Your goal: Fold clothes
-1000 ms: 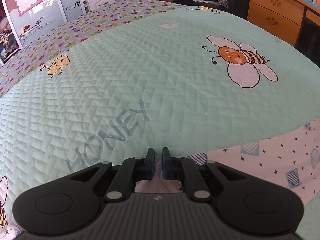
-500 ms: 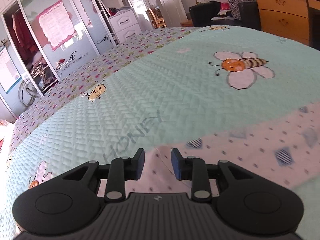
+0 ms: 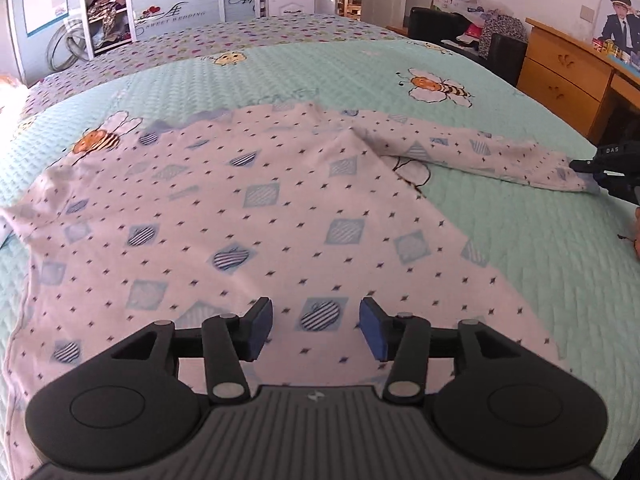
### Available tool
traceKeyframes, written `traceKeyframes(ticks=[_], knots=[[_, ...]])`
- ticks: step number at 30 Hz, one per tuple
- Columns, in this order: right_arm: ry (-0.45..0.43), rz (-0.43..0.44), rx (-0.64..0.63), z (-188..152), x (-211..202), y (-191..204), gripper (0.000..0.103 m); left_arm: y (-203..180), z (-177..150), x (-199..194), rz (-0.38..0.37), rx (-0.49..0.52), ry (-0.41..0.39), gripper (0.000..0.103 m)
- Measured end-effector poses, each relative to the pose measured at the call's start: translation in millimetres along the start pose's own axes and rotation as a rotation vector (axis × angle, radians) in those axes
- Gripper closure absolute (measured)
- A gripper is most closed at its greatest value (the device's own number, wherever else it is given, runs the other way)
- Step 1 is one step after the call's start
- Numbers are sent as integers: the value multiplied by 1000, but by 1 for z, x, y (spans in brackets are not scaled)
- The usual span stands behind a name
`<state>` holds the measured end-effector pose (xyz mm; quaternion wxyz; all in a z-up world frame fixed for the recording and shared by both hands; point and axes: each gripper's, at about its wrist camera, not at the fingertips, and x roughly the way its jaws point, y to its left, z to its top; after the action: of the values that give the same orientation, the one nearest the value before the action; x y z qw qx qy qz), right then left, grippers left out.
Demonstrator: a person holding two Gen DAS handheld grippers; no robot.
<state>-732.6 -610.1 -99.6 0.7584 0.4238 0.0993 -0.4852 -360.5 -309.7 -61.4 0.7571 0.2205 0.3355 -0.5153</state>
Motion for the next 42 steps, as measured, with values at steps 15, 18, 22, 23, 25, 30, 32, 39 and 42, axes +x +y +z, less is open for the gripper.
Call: traceKeyframes(ticks=[15, 18, 22, 23, 25, 30, 32, 39, 42], knots=[[-166, -208, 126, -9, -51, 3, 70, 24, -21, 2, -63, -55, -35, 35], [-159, -68, 53, -16, -63, 26, 68, 29, -20, -2, -76, -106, -23, 35], [-11, 111, 95, -23, -41, 35, 57, 39, -23, -20, -107, -190, -16, 35], [34, 127, 141, -26, -32, 30, 55, 40, -26, -24, -110, -190, -7, 35], [56, 97, 254, -34, -24, 9, 77, 45, -31, -30, -113, -196, 13, 35], [19, 10, 251, -47, -46, 14, 83, 67, -51, -53, -138, -253, -13, 35], [-21, -37, 181, -54, -65, 35, 59, 77, -57, -63, -137, -282, -33, 35], [214, 390, 78, -120, -86, 144, 49, 132, -74, -97, -107, -449, -120, 35], [407, 572, 135, -164, -70, 180, 36, 173, -84, -108, -104, -605, -175, 35]])
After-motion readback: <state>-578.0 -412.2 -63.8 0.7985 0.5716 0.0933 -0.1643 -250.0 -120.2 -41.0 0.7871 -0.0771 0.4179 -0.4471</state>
